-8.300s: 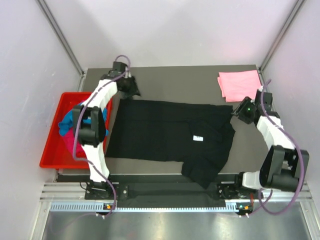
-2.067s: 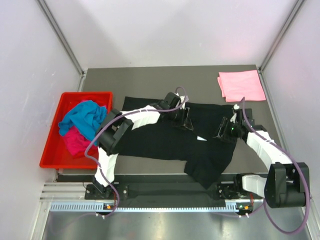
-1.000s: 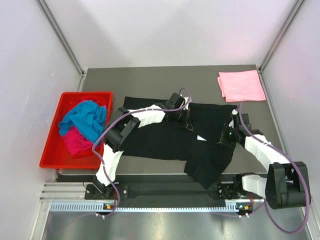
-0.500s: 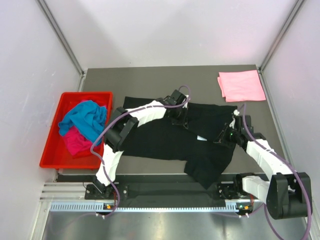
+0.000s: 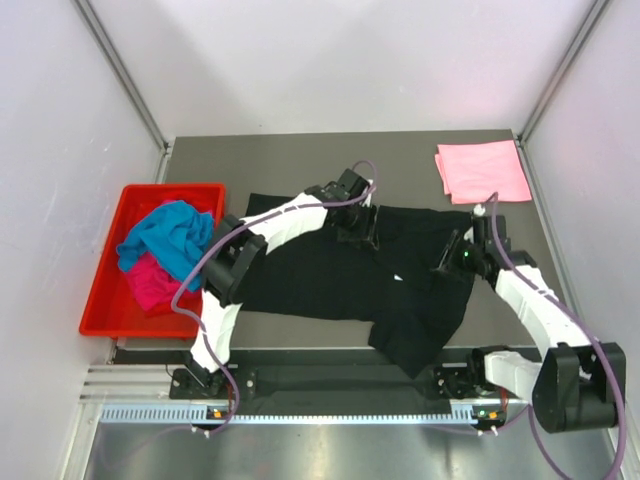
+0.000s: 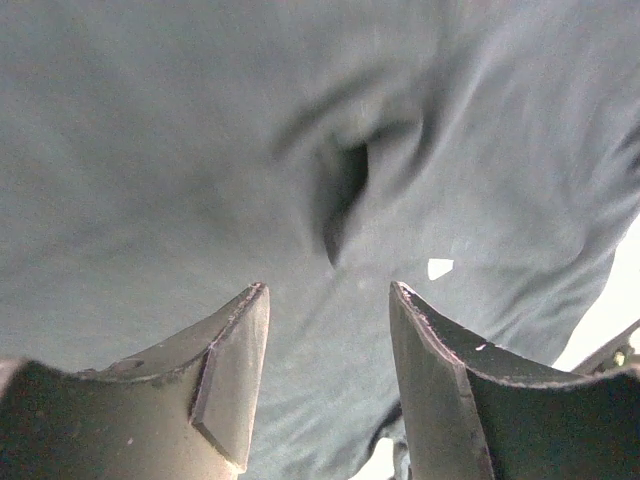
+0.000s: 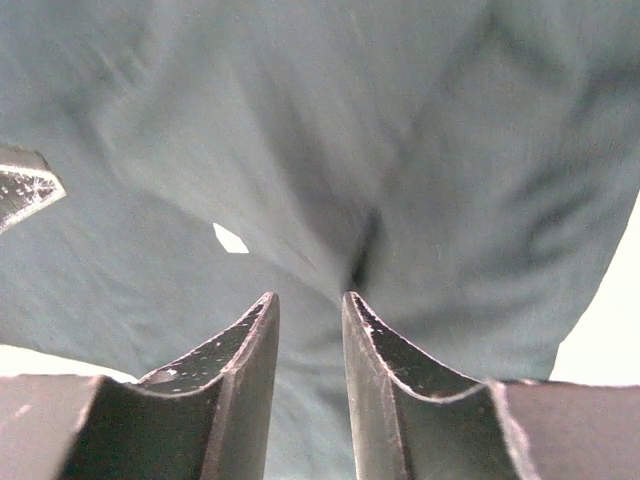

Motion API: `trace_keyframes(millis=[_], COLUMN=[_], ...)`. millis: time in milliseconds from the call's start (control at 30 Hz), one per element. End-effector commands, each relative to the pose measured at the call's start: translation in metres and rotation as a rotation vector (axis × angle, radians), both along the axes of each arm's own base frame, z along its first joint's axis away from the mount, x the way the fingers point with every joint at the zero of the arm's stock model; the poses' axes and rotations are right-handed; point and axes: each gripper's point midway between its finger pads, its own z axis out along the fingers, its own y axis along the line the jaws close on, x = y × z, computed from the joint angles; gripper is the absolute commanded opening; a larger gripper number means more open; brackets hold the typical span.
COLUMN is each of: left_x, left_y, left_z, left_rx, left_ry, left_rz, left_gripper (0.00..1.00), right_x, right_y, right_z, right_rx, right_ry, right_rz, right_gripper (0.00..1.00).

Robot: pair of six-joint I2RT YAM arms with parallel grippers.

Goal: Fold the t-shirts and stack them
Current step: Fold the tshirt

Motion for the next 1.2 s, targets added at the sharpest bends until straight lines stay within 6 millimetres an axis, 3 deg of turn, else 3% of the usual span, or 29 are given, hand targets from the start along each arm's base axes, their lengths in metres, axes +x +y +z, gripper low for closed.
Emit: trace_keyframes(millis=[0, 100, 133, 167, 200, 267, 333, 367, 433, 533, 667, 767, 833, 867, 900, 967, 1000, 1033, 1067, 1100, 1167], left_x=[0.045, 0.076, 0.090, 0.097, 0.110, 0.121, 0.134, 0.138, 0.147, 0.153, 0.154, 0.161, 0.169, 0.167, 0.168, 0.162, 0.153, 0.146, 0.136, 0.120, 0.098], left_y=[0.022, 0.057, 0.077, 0.089, 0.111, 0.132, 0.161, 0.169, 0.186, 0.206, 0.221, 0.231, 0.234, 0.240, 0.240, 0.241, 0.241, 0.241, 0.236, 0.226, 0.213], left_z=[0.044, 0.042, 0.041, 0.038, 0.033, 0.027, 0.016, 0.013, 0.002, -0.017, -0.034, -0.023, 0.003, 0.012, 0.033, 0.053, 0.069, 0.076, 0.098, 0.088, 0.092], left_rx=[-0.009, 0.017, 0.026, 0.040, 0.054, 0.074, 0.110, 0.117, 0.123, 0.175, 0.215, 0.250, 0.255, 0.282, 0.269, 0.256, 0.239, 0.228, 0.174, 0.121, 0.045], left_ry=[-0.125, -0.139, -0.141, -0.140, -0.134, -0.128, -0.124, -0.123, -0.109, -0.080, -0.032, -0.039, -0.087, -0.098, -0.135, -0.157, -0.173, -0.176, -0.199, -0.161, -0.143], left_rz=[0.079, 0.165, 0.213, 0.239, 0.282, 0.323, 0.378, 0.393, 0.423, 0.458, 0.489, 0.500, 0.498, 0.506, 0.508, 0.510, 0.505, 0.505, 0.492, 0.452, 0.398], left_gripper=[0.56, 0.56, 0.56, 0.56, 0.56, 0.56, 0.57, 0.57, 0.57, 0.57, 0.57, 0.58, 0.58, 0.59, 0.59, 0.60, 0.60, 0.60, 0.60, 0.60, 0.60], right_x=[0.047, 0.074, 0.083, 0.088, 0.090, 0.087, 0.088, 0.084, 0.083, 0.089, 0.097, 0.095, 0.087, 0.084, 0.075, 0.063, 0.052, 0.037, 0.025, 0.011, -0.017], right_y=[-0.008, -0.017, -0.014, -0.011, -0.008, -0.015, -0.036, -0.043, -0.061, -0.082, -0.083, -0.079, -0.072, -0.061, -0.047, -0.029, -0.008, 0.001, 0.009, 0.029, 0.042], right_z=[0.029, 0.026, 0.027, 0.016, 0.011, -0.016, -0.031, -0.043, -0.050, -0.045, -0.030, -0.008, 0.005, 0.021, 0.025, 0.041, 0.042, 0.037, 0.038, 0.035, 0.026], right_rx=[-0.081, -0.152, -0.141, -0.134, -0.122, -0.154, -0.203, -0.210, -0.211, -0.252, -0.265, -0.276, -0.300, -0.301, -0.304, -0.314, -0.313, -0.298, -0.289, -0.285, -0.282], right_ry=[-0.116, -0.137, -0.159, -0.130, -0.123, -0.047, -0.006, 0.033, 0.052, 0.038, 0.004, -0.021, -0.025, -0.066, -0.063, -0.104, -0.108, -0.075, -0.076, -0.076, -0.049], right_rz=[-0.001, -0.006, 0.006, 0.021, 0.030, 0.008, -0.048, -0.065, -0.118, -0.164, -0.138, -0.109, -0.074, -0.043, 0.005, 0.057, 0.123, 0.148, 0.172, 0.243, 0.316], right_gripper=[0.30, 0.27, 0.27, 0.27, 0.27, 0.27, 0.27, 0.26, 0.26, 0.26, 0.27, 0.30, 0.32, 0.34, 0.35, 0.36, 0.37, 0.37, 0.37, 0.38, 0.40])
